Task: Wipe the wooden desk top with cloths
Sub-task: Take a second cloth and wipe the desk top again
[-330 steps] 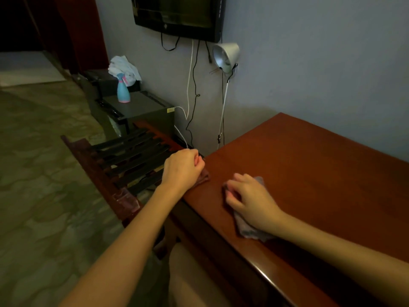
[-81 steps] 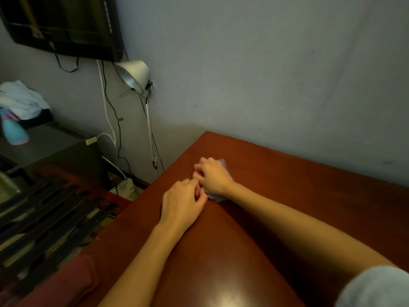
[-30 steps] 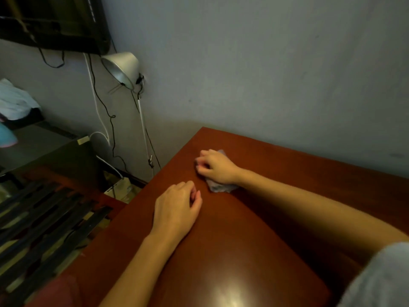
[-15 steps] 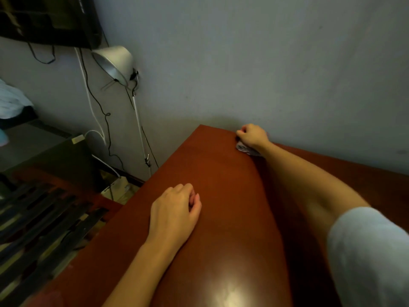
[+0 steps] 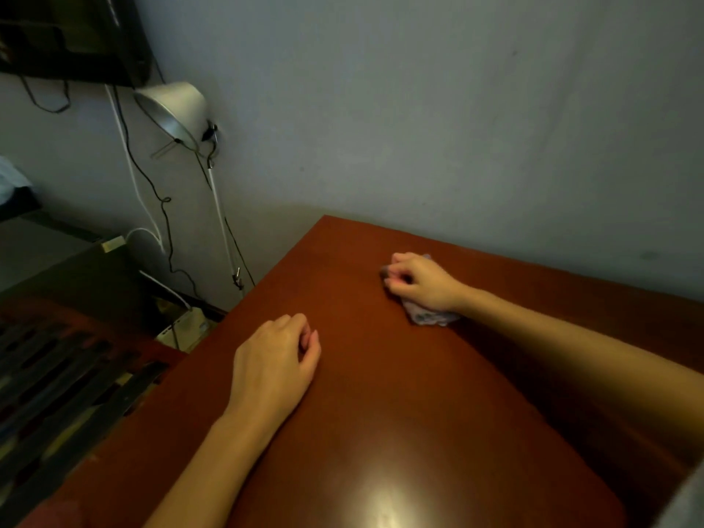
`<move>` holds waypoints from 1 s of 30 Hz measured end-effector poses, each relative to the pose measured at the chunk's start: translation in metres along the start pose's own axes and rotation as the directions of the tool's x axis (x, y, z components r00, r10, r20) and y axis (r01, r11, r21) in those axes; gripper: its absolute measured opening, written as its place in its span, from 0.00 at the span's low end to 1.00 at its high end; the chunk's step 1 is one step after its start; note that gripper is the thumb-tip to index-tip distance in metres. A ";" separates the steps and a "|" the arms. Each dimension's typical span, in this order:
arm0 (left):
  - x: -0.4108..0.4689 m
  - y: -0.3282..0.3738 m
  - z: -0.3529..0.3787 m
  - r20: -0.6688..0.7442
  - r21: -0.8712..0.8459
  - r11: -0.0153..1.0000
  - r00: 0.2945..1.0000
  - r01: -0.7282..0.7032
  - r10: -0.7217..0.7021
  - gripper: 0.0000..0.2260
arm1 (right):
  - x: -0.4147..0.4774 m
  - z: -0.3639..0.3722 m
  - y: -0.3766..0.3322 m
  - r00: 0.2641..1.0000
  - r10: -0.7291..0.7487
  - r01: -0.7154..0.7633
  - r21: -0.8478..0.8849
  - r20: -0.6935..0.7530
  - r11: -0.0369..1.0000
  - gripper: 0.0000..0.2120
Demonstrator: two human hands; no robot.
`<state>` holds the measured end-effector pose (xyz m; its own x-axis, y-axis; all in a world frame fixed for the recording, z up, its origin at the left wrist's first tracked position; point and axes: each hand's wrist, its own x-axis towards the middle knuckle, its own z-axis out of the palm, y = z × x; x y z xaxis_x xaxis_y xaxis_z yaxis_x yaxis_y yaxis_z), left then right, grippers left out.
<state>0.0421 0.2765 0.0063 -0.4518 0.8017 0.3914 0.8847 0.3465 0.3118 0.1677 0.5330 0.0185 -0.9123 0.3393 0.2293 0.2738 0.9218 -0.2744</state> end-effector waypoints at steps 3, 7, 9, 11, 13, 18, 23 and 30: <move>0.001 0.000 0.000 -0.019 -0.004 1.000 1.000 -0.010 0.010 0.10 | 0.026 -0.007 0.041 0.967 0.239 -0.242 -0.020 -0.091 0.970 0.13; 0.000 -0.001 0.001 -0.013 -0.001 1.000 1.000 -0.014 0.014 0.10 | 0.078 0.004 0.048 0.815 0.541 -0.573 -0.149 -0.208 0.806 0.11; 0.000 -0.001 0.000 -0.016 0.001 1.000 1.000 -0.017 0.017 0.10 | 0.100 0.014 0.024 0.796 0.562 -0.603 -0.214 -0.223 0.769 0.14; 0.001 -0.001 0.000 -0.005 0.010 1.000 1.000 -0.017 0.017 0.10 | 0.113 0.026 -0.013 0.874 0.457 -0.485 -0.243 -0.167 0.840 0.15; 0.001 -0.001 -0.001 -0.015 0.006 1.000 1.000 -0.020 0.020 0.09 | 0.111 0.037 -0.053 0.961 0.264 -0.275 -0.231 -0.078 0.933 0.13; -0.001 -0.002 0.000 -0.040 0.015 0.999 0.999 -0.028 0.029 0.09 | 0.051 0.039 -0.088 0.990 -0.137 0.139 -0.052 0.042 0.989 0.11; -0.001 -0.001 0.000 -0.025 -0.012 1.000 1.000 -0.014 0.013 0.09 | 0.007 0.008 -0.027 0.996 -0.087 0.087 0.033 0.006 0.996 0.12; 0.001 0.002 -0.002 -0.005 -0.002 1.000 1.000 -0.010 0.010 0.09 | 0.059 0.001 0.044 0.872 0.455 -0.472 -0.064 -0.183 0.879 0.16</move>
<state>0.0432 0.2764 0.0092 -0.4436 0.8025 0.3990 0.8890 0.3374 0.3097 0.1256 0.5935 0.0193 -0.6148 0.7493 0.2460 0.6912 0.6621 -0.2894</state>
